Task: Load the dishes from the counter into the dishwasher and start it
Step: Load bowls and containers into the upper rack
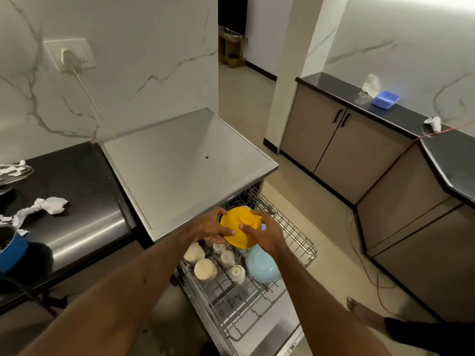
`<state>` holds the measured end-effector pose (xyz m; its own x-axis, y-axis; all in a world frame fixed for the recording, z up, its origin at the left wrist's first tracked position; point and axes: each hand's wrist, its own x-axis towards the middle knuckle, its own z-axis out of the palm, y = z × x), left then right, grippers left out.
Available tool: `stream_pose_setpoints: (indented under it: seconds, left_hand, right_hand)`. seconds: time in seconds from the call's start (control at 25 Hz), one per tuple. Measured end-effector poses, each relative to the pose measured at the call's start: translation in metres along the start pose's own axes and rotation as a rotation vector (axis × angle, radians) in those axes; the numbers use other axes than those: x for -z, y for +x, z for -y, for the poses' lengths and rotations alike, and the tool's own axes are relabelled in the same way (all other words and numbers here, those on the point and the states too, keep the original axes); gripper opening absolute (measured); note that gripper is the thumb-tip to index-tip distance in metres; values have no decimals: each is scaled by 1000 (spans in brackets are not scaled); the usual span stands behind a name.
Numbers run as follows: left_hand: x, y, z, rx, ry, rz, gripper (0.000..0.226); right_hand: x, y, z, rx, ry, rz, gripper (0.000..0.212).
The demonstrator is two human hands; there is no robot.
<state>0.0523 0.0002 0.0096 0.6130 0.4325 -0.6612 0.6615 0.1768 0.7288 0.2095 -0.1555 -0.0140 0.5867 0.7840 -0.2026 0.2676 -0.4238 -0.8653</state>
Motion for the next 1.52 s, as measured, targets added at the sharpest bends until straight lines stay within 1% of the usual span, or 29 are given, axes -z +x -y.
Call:
stream_pose_setpoints:
  seconds: [0.16, 0.28, 0.4, 0.48, 0.56, 0.6, 0.64, 0.68, 0.76, 0.8, 0.84, 0.88, 0.92, 0.96, 1.08, 1.16, 1.24, 1.32, 1.44, 1.52]
  left_hand:
    - [5, 4, -4, 32, 45, -10, 94]
    - [2, 8, -5, 36, 39, -53, 103]
    - [-10, 11, -6, 55, 14, -90, 106]
    - [-20, 28, 1, 49, 25, -126, 121]
    - [-31, 68, 26, 52, 61, -159, 139]
    - [-38, 83, 34, 62, 83, -174, 141]
    - [-51, 84, 30, 85, 102, -194, 137]
    - [-69, 70, 13, 102, 149, -218, 126]
    - [-100, 64, -9, 104, 227, -241, 95]
    - [-113, 67, -13, 101, 258, -251, 83]
    - [-125, 67, -21, 100, 279, -272, 78]
    - [-135, 71, -21, 115, 312, -290, 79]
    - [-143, 80, -15, 125, 326, -316, 80]
    - [-149, 92, -8, 142, 343, -327, 75]
    - [-159, 132, 18, 158, 396, -353, 39]
    - [-162, 155, 35, 173, 410, -413, 23]
    - [-163, 184, 61, 148, 412, -461, 21]
    - [-159, 214, 92, 121, 382, -491, 28]
    - [-156, 221, 97, 114, 397, -553, 20]
    - [-155, 230, 104, 90, 418, -554, 20]
  right_hand:
    - [3, 22, 0, 14, -79, 51, 59]
    - [3, 39, -1, 50, -116, 63, 65]
    - [9, 61, -10, 102, -200, 115, 67]
    - [20, 75, -11, 141, -266, 182, 67]
    - [31, 90, -21, 192, -329, 242, 67]
    - [38, 99, -29, 215, -346, 286, 67]
    - [44, 107, -38, 213, -371, 341, 66]
    - [49, 113, -46, 227, -395, 391, 66]
    - [53, 132, -75, 281, -452, 443, 67]
    - [55, 139, -86, 277, -451, 473, 65]
    - [56, 148, -99, 283, -446, 519, 62]
    - [54, 154, -112, 297, -456, 531, 61]
    - [56, 152, -111, 318, -479, 542, 61]
    - [58, 151, -105, 341, -490, 563, 61]
    - [45, 160, -111, 335, -517, 619, 53]
    - [29, 168, -121, 339, -525, 577, 52]
    - [8, 175, -129, 377, -541, 572, 47]
    - [-17, 185, -141, 426, -591, 594, 37]
    - [-52, 202, -169, 423, -660, 585, 37]
    - [-66, 207, -184, 431, -679, 567, 32]
